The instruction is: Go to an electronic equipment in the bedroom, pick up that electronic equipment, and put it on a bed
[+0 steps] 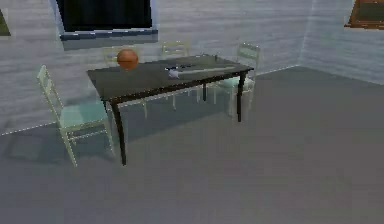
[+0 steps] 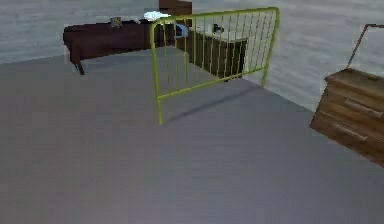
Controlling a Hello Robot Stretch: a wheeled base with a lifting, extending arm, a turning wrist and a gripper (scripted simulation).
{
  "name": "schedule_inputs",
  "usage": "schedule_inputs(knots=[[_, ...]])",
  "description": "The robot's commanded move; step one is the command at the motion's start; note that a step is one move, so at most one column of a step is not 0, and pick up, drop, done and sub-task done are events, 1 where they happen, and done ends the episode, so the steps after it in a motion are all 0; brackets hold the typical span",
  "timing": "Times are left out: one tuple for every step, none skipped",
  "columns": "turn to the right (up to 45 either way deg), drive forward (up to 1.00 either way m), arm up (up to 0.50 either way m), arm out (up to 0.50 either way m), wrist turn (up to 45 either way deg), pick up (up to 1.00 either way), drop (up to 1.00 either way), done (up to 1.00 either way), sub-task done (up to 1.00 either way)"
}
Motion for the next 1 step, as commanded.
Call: schedule_inputs(knots=[[0.0, 1.00, 0.00, 0.00, 0.0, 0.00, 0.00, 0.00, 0.00]])
